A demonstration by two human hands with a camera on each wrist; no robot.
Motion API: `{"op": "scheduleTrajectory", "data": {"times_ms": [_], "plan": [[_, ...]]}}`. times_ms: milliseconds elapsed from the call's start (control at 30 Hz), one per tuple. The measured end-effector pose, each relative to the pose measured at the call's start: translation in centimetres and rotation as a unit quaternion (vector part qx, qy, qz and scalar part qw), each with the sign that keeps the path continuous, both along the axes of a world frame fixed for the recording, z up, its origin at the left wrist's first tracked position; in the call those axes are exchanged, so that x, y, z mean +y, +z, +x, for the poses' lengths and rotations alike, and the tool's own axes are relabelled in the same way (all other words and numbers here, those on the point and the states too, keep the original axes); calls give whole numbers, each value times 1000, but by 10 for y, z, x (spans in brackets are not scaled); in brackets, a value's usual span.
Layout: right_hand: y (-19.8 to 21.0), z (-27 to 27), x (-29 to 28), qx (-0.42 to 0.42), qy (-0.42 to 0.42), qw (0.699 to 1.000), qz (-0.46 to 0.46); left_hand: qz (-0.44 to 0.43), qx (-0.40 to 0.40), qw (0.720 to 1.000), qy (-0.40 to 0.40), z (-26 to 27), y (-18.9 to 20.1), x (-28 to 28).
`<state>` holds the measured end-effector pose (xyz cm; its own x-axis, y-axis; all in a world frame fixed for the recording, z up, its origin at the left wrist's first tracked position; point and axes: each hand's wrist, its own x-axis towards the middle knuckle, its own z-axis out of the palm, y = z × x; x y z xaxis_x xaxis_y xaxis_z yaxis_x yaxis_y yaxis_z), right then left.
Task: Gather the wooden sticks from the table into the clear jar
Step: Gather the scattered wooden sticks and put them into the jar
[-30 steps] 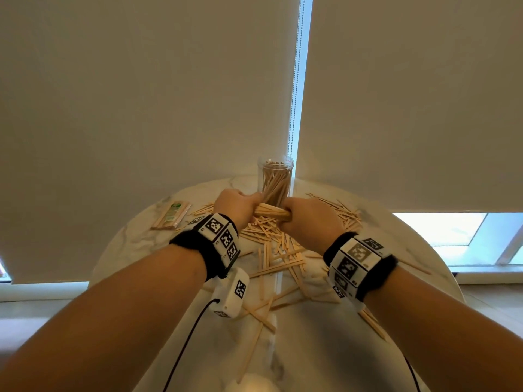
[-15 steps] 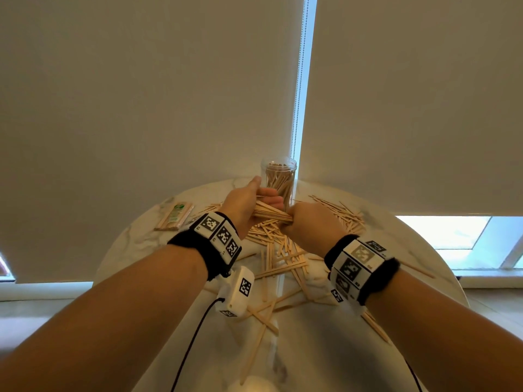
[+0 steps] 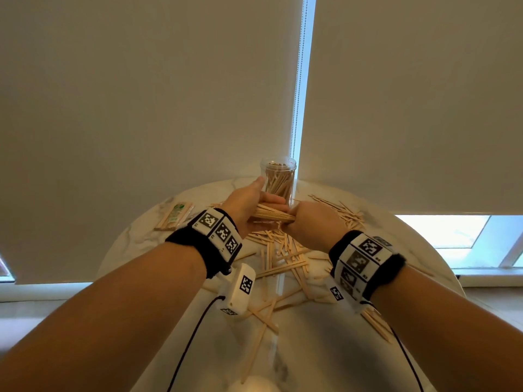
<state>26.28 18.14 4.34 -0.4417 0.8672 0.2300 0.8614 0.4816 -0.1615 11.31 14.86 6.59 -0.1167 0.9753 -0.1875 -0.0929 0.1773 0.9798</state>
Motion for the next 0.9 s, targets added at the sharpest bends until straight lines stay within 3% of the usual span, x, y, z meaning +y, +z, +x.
{"op": "scheduleTrajectory", "data": {"times_ms": [67, 133, 200, 267, 367, 500, 567, 633, 733, 900], "plan": [[1, 4, 4, 4, -40, 999, -28, 20, 57, 997, 37, 1, -3, 4], [4, 6, 6, 6, -46, 997, -54, 62, 171, 982, 46, 3, -8, 6], [8, 5, 4, 16, -1, 997, -81, 113, 295, 947, 60, 5, -15, 11], [12, 3, -1, 55, 51, 993, -86, 128, 342, 922, 131, 1, -19, 20], [15, 2, -3, 119, 68, 990, -39, 112, 269, 942, 167, -2, -22, 37], [32, 13, 17, 99, 48, 994, 15, 75, 117, 986, 87, 3, -12, 58], [50, 22, 38, 94, 28, 995, 22, 56, 62, 991, 103, -4, -6, 76], [74, 26, 63, 76, 4, 996, 49, 52, 101, 983, 142, -18, -6, 101], [105, 15, 105, -3, -17, 998, 67, 39, 270, 953, 134, -29, -7, 128], [125, -39, 168, -198, 6, 978, 64, 32, 296, 954, 36, -21, -12, 169]]}}
